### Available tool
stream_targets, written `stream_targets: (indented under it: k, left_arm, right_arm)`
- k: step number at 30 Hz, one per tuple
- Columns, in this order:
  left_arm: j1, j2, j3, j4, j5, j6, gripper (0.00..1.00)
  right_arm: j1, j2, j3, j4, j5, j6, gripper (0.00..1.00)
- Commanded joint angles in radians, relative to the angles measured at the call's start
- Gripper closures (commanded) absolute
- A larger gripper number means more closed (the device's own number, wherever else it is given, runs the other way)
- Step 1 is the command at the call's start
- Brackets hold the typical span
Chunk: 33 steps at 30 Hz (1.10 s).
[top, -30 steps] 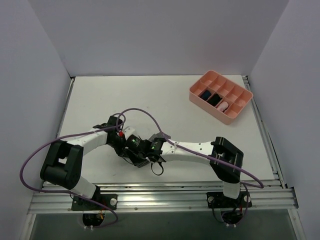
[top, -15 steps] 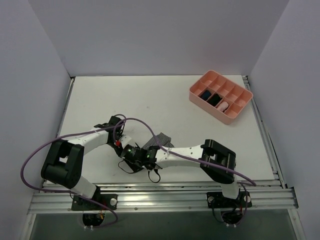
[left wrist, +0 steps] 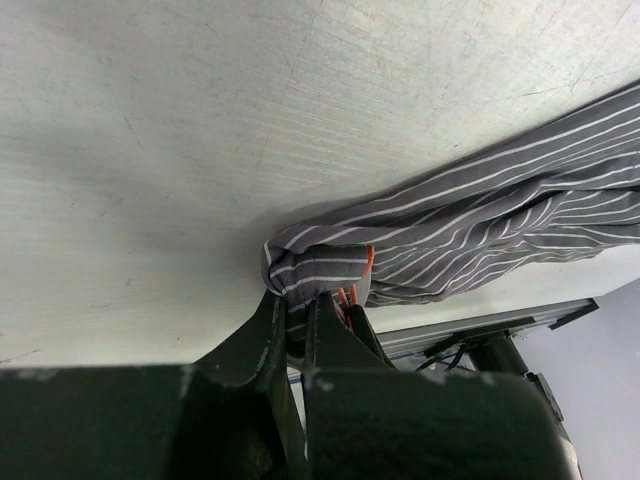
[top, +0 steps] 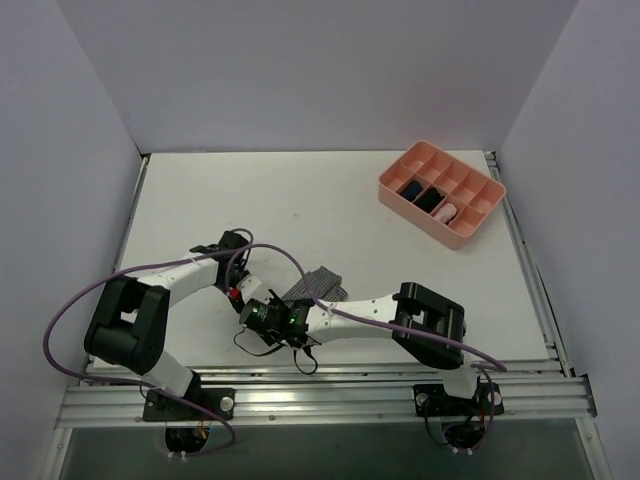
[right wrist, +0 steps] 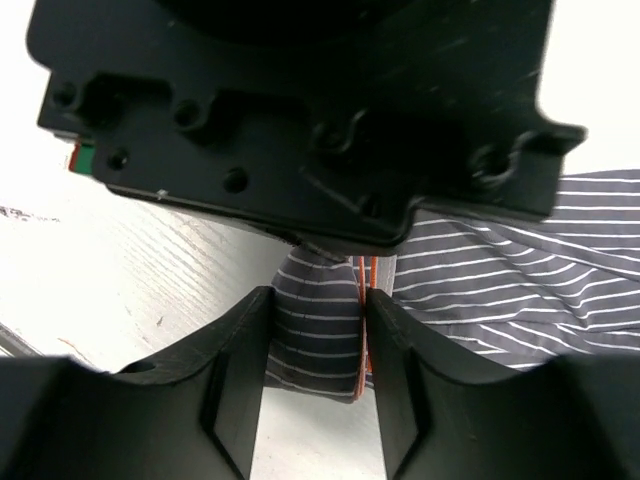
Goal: Roll the underwear
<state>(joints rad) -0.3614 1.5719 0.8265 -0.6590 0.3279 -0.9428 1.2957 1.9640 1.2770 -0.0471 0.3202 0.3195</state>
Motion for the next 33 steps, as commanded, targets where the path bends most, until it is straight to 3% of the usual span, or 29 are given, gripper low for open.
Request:
stream_targets:
  k: [1, 18, 21, 23, 25, 27, 31, 33]
  left_arm:
    - [-0.013, 0.025, 0.014, -0.087, -0.089, 0.007, 0.98]
    - [-0.02, 0.053, 0.039, -0.11, -0.093, 0.009, 0.98]
    - [-0.024, 0.053, 0.049, -0.111, -0.087, 0.009, 0.98]
    - [-0.024, 0.037, 0.056, -0.117, -0.081, 0.009, 0.98]
    - [-0.014, 0.014, 0.059, -0.12, -0.07, 0.007, 0.98]
    - [0.007, -0.006, 0.065, -0.132, -0.064, 0.009, 0.95]
    - [0.053, -0.075, 0.082, -0.159, -0.073, 0.027, 0.67]
    - [0.067, -0.114, 0.094, -0.169, -0.092, 0.045, 0.62]
  right_arm:
    - [0.031, 0.024, 0.002, -0.036, 0.065, -0.043, 0.61]
    - [0.073, 0.056, 0.058, -0.062, 0.223, -0.097, 0.57]
    - [0.073, 0.07, 0.058, -0.072, 0.218, -0.076, 0.67]
    - [0.057, 0.067, 0.032, -0.076, 0.208, -0.027, 0.83]
    - [0.019, 0.033, -0.019, -0.042, 0.15, 0.009, 0.94]
    - [-0.016, -0.029, -0.137, 0.034, 0.027, 0.081, 0.96]
    - [-0.15, -0.132, -0.381, 0.261, -0.263, 0.196, 1.0]
    - [-0.19, -0.154, -0.465, 0.338, -0.367, 0.231, 1.0]
